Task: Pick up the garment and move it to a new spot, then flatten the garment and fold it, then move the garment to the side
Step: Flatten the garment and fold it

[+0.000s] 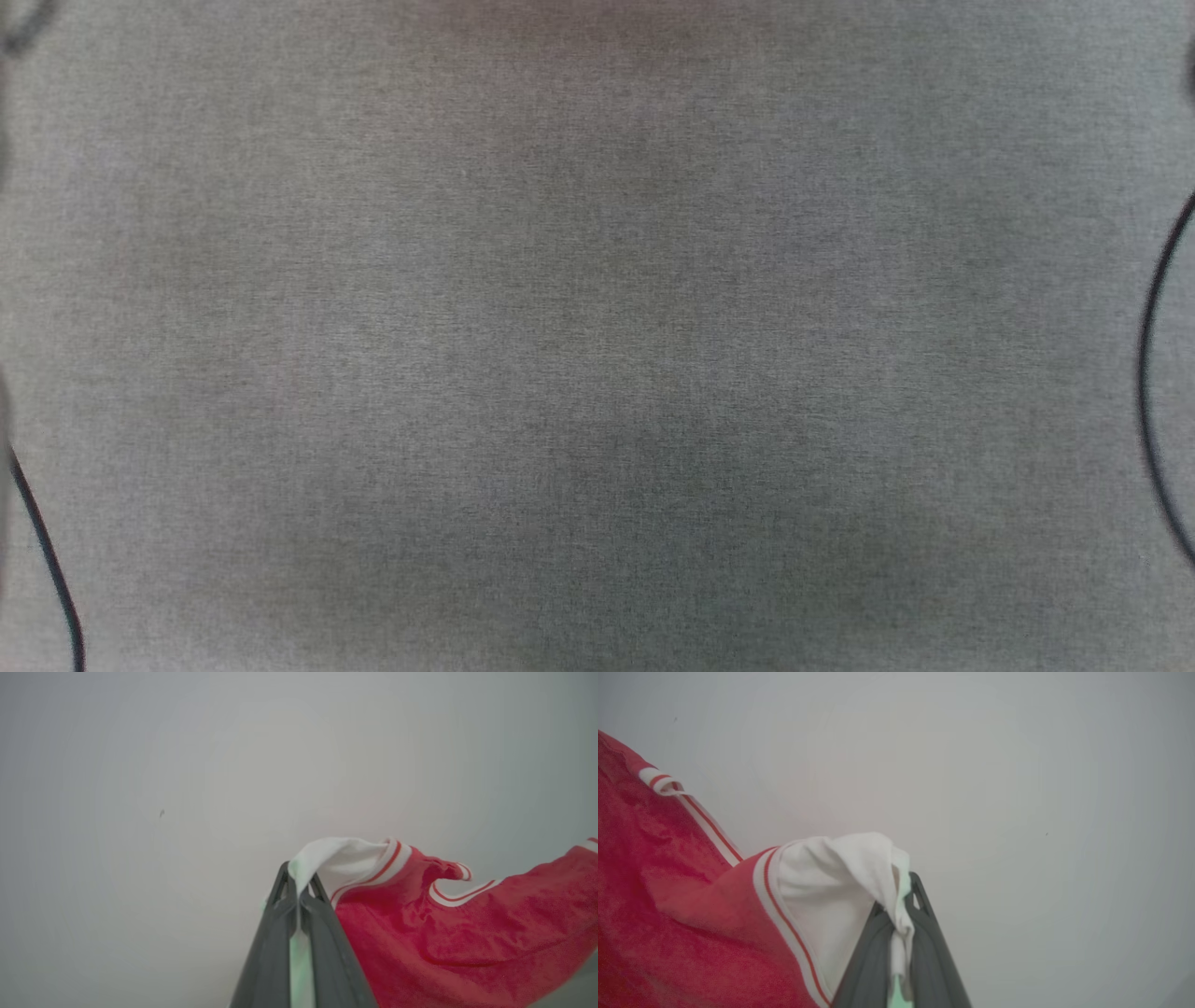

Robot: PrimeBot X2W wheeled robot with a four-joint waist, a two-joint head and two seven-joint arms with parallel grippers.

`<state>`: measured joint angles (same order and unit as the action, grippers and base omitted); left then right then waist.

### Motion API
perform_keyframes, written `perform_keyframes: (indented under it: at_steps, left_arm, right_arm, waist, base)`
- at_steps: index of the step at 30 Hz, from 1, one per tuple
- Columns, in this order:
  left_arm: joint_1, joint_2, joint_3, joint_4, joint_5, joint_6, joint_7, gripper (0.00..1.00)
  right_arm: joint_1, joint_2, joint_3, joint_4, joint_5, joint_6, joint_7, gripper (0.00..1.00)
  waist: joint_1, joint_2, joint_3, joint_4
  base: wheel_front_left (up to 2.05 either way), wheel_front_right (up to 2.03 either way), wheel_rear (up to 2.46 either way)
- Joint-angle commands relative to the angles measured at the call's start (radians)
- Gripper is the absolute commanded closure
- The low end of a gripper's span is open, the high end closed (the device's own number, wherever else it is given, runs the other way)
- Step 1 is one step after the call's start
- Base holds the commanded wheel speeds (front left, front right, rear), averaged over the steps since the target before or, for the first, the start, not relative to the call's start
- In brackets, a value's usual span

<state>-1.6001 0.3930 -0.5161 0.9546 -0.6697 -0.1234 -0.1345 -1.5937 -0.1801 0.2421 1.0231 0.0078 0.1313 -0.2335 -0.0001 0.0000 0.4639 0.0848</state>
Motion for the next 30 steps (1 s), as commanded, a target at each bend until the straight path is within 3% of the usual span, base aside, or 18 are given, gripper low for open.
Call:
perform_keyframes:
  at_steps: [1, 7, 16, 20, 25, 30]
  left_arm:
    - [0.019, -0.008, -0.001, 0.015, -0.016, -0.004, -0.008, 1.0]
    - [0.12, -0.027, -0.046, 0.082, -0.082, -0.006, 0.041, 1.0]
    - [0.32, 0.013, -0.147, -0.006, -0.249, -0.007, 0.294, 1.0]
    - [0.435, 0.063, -0.158, -0.099, -0.343, -0.007, 0.389, 1.0]
    - [0.583, 0.146, -0.156, -0.221, -0.409, 0.001, 0.475, 1.0]
    - [0.767, 0.239, -0.146, -0.437, -0.457, 0.08, 0.528, 1.0]
  right_arm:
    - [0.025, 0.01, 0.006, 0.022, 0.005, -0.001, -0.006, 1.0]
    - [0.104, 0.029, 0.046, 0.129, 0.078, -0.001, 0.013, 1.0]
    - [0.292, 0.007, 0.169, 0.106, 0.279, -0.001, 0.113, 1.0]
    - [0.41, -0.048, 0.236, 0.002, 0.382, -0.001, 0.18, 1.0]
    - [0.579, -0.156, 0.291, -0.212, 0.512, -0.001, 0.271, 1.0]
    - [0.782, -0.283, 0.297, -0.492, 0.589, -0.001, 0.378, 1.0]
  waist:
    - [0.0001, 0.0, 0.001, 0.004]
    - [0.0001, 0.0, -0.028, 0.013]
    - [0.0001, 0.0, -0.124, 0.031]
    - [0.0001, 0.0, -0.165, 0.032]
    - [0.0001, 0.0, -0.205, 0.029]
    - [0.0001, 0.0, -0.226, 0.025]
  base:
    - [0.0, 0.0, 0.0]
    - [0.0, 0.0, 0.0]
    - [0.0, 0.0, 0.0]
    - [0.0, 0.0, 0.0]
    - [0.0, 0.0, 0.0]
    - [0.0, 0.0, 0.0]
